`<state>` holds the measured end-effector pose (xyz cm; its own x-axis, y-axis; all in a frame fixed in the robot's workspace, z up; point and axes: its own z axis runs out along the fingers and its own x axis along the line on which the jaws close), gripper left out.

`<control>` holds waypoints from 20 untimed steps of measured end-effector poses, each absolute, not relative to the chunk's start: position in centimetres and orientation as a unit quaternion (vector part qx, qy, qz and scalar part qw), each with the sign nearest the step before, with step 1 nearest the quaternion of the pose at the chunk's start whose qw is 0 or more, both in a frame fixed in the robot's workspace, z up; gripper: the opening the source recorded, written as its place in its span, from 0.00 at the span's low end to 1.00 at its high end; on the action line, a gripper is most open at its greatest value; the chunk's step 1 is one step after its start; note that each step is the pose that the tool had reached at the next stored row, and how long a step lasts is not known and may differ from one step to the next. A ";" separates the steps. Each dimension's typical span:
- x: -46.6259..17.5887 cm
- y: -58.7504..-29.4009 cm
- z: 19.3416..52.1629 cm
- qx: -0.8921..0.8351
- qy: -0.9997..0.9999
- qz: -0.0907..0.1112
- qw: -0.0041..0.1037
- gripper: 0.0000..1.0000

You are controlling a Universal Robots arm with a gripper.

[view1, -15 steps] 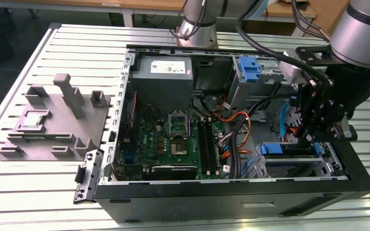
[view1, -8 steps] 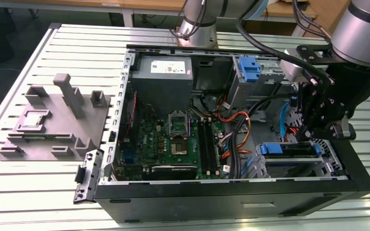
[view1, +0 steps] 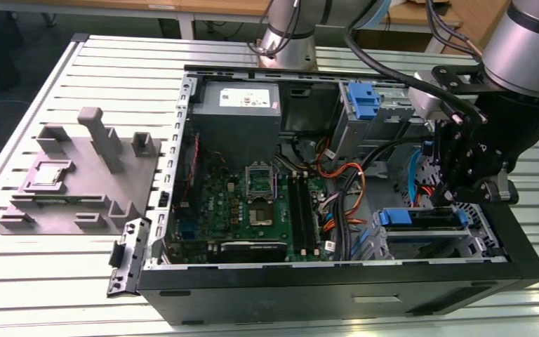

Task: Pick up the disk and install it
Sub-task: 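Insert the second disk wire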

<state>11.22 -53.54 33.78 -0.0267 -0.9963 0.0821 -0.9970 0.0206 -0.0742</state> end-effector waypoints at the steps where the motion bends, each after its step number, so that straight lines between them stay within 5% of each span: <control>1: 11.2 -53.5 33.8 0.698 -0.714 0.055 0.004 0.10; 20: 10.5 -53.5 34.6 0.697 -0.715 0.055 0.004 0.10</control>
